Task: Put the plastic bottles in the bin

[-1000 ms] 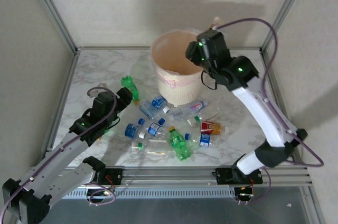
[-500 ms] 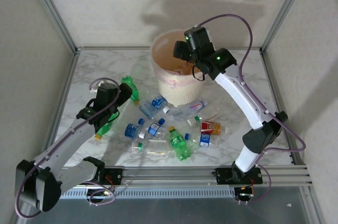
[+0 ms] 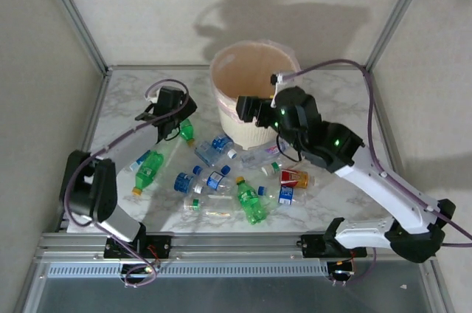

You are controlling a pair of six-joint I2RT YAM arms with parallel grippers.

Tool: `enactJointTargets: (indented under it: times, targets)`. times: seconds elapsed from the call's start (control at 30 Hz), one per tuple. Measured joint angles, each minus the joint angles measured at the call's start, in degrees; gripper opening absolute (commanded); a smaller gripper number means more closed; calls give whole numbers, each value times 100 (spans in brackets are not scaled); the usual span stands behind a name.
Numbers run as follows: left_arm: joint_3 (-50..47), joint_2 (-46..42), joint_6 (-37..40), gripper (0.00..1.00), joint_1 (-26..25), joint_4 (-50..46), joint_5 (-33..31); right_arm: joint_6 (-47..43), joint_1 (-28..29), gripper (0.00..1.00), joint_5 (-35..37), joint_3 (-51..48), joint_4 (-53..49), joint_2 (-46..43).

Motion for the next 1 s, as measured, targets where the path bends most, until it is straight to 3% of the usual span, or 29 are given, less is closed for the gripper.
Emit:
enactJointTargets:
  times: [0.23, 0.73, 1.0]
  targets:
    - [549, 914, 48, 98, 74, -87, 0, 302, 164, 92, -26, -1547, 625, -732]
    - [1099, 1917, 326, 89, 81, -573, -92, 549, 166, 88, -809, -1714, 1185, -901]
    - [1113, 2100, 387, 64, 81, -629, -138, 584, 166, 87, -1027, -1714, 1198, -601]
